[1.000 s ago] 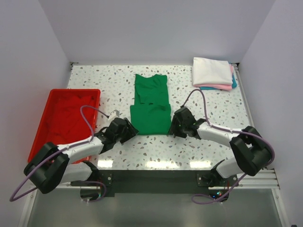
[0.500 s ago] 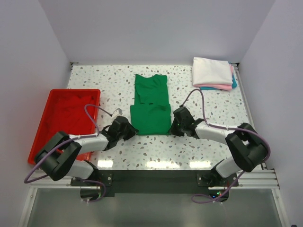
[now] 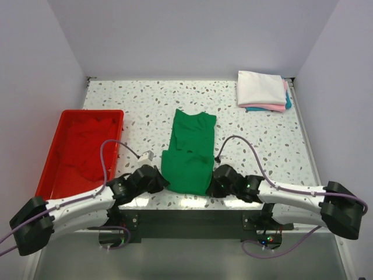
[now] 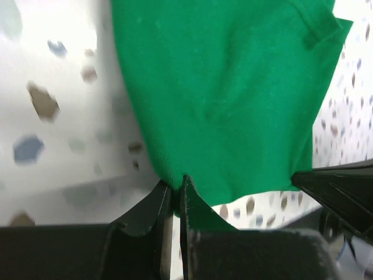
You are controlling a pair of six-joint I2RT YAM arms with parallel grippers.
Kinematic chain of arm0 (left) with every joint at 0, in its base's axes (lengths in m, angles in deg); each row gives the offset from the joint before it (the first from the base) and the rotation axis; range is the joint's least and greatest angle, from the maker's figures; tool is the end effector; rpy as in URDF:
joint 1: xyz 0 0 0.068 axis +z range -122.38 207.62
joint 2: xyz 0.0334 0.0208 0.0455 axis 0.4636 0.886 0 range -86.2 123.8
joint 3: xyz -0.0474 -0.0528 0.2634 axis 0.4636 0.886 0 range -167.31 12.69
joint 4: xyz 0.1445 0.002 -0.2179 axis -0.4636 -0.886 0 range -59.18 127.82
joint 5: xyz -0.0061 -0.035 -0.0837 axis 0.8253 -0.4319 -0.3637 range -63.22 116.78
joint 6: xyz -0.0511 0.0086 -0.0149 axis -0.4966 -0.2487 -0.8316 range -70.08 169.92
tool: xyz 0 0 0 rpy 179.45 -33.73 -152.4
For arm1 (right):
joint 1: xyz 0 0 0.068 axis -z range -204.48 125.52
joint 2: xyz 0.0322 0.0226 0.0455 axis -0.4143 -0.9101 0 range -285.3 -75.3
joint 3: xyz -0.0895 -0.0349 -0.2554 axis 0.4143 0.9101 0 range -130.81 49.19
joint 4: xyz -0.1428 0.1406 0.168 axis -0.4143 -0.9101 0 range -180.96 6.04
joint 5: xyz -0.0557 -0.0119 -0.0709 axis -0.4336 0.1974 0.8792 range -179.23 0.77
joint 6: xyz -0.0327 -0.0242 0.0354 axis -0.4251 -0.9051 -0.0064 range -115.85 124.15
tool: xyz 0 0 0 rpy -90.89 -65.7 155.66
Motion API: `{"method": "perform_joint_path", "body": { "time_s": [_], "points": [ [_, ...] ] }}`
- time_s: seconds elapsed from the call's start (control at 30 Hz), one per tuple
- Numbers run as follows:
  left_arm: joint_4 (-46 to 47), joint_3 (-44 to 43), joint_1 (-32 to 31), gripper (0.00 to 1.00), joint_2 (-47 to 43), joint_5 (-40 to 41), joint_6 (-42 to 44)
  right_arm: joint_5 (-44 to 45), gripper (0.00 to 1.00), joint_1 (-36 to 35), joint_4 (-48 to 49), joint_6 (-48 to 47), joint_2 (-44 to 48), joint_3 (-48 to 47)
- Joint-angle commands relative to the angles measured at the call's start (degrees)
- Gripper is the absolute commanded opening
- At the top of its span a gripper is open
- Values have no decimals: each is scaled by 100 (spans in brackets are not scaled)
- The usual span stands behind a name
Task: Fold and stack the t-shirts
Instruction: Fold the tshirt
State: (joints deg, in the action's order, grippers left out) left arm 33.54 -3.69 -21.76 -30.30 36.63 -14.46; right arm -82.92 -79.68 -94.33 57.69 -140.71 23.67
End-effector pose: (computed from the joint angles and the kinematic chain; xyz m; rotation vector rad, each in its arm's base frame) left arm 0.1205 -0.1311 0.1470 -0.4103 2.4246 -0.7623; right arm 0.1211 0.1673 0.1584 0.0139 2.5708 0.6724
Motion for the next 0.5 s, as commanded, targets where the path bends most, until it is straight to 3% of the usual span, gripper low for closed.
{"method": "perform_joint_path", "body": {
  "time_s": [0.0,0.03,0.17,0.47],
  "points": [
    [-1301,258,-729,0,-921,500,-582,572,0,-850,-605,683,659,468],
    [-1435,310,-1078,0,-1332,614,-698,678,0,-1009,-746,797,1026,521],
    [-2120,198,-1485,0,-1915,860,-962,1048,0,-1467,-1641,1124,1800,496],
    [-2956,-1514,-1521,0,-1829,1555,-304,1776,0,-1467,-3310,720,2384,-943]
  ]
}}
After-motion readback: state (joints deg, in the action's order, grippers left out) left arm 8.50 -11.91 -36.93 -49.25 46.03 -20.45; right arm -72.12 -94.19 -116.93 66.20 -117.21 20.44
